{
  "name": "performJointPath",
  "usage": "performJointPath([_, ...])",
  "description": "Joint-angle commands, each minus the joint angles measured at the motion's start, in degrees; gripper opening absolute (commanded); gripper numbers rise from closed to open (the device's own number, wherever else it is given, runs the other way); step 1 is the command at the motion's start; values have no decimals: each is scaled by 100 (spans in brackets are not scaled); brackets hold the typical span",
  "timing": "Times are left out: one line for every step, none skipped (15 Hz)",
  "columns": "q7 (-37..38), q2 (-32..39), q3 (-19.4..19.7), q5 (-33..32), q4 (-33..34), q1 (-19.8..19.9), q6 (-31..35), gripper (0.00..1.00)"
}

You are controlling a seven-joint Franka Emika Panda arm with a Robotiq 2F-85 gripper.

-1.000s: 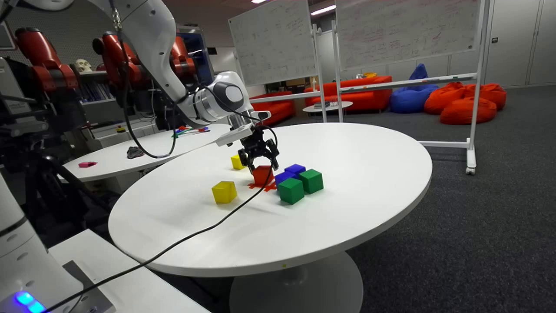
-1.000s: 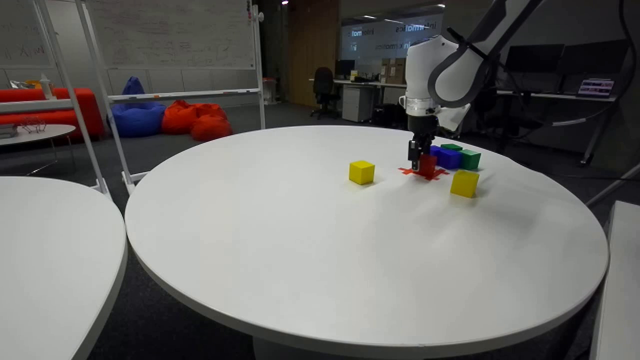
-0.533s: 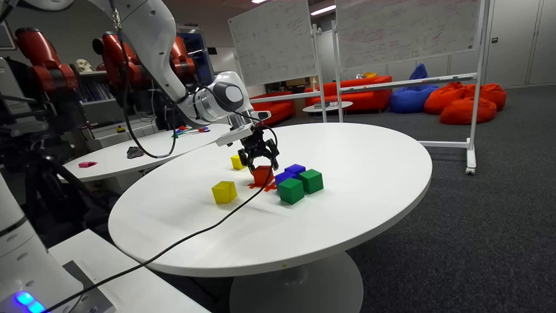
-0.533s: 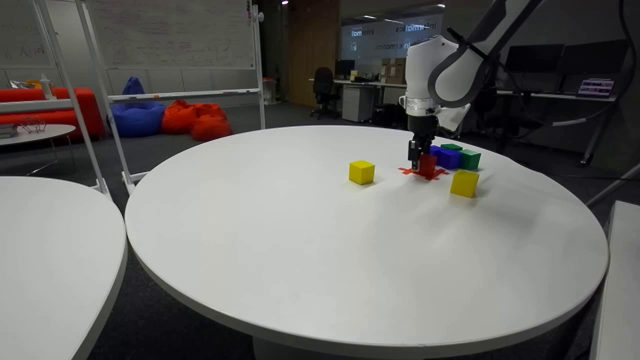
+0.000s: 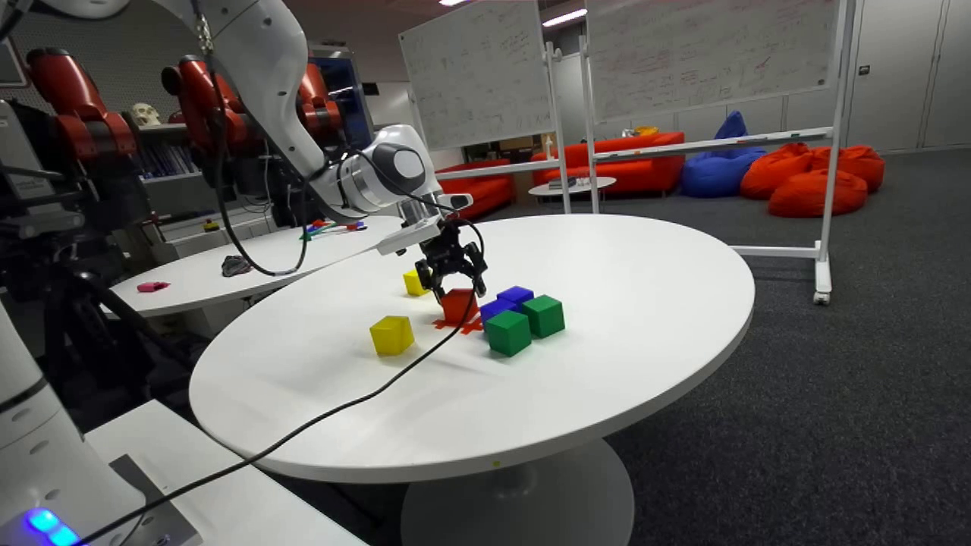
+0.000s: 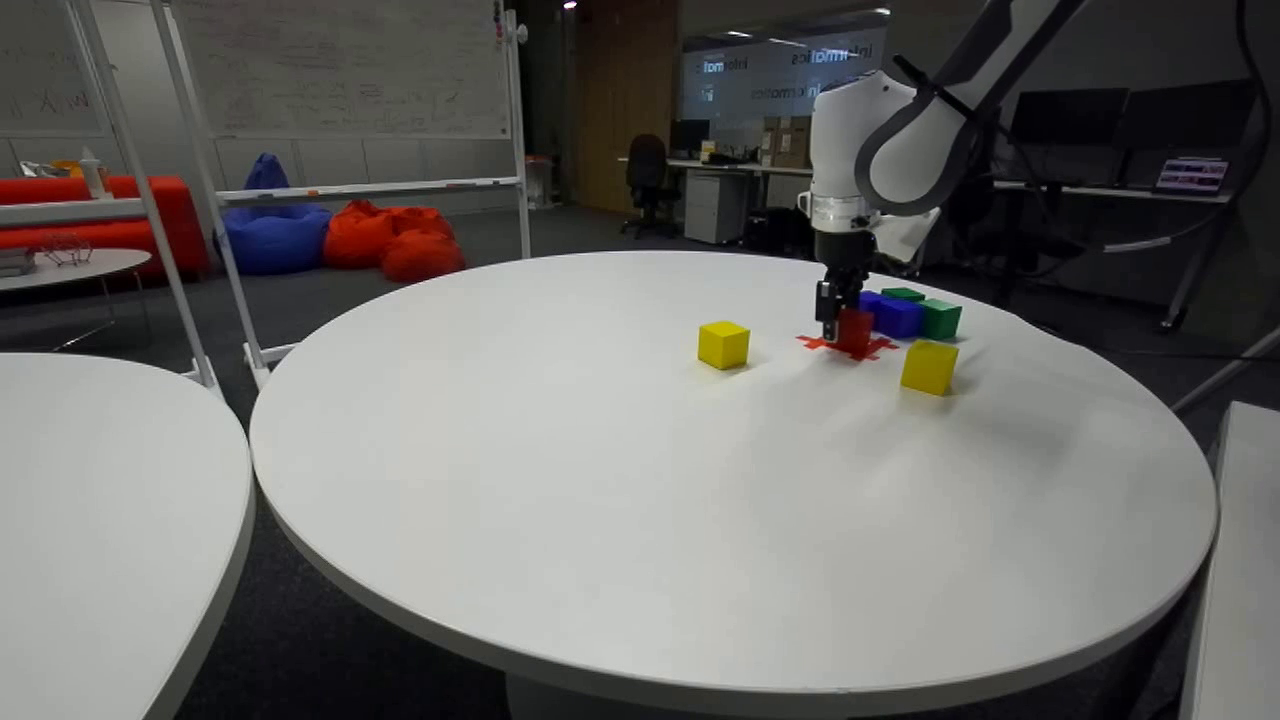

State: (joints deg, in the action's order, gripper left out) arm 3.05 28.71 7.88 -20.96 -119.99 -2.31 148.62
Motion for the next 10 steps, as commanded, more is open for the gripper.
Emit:
performJointPath([59,-391,97,-164,-314,-107,124,100])
performJointPath([110,-524,136,-249,-423,-149,163,100])
performJointPath([177,-709,180,-369,-559,-202,195,100])
performJointPath([288,-926,251,-551,-715,-285,219,100])
performJointPath([417,-1155,317,-752,-877,-364,226,100])
performJointPath([577,-1404,361,-983,-1041,-435,219,100])
performJointPath([847,-1736,435,-1314,-1277,-529,225,100])
performJointPath([1157,-2069,480,-1694,-1490,-613,184,100])
performJointPath([1484,-2371,461,-2106,-1654,-631,125,100])
performJointPath([1865,-2682,399,-2562,-1813,-618,37,100])
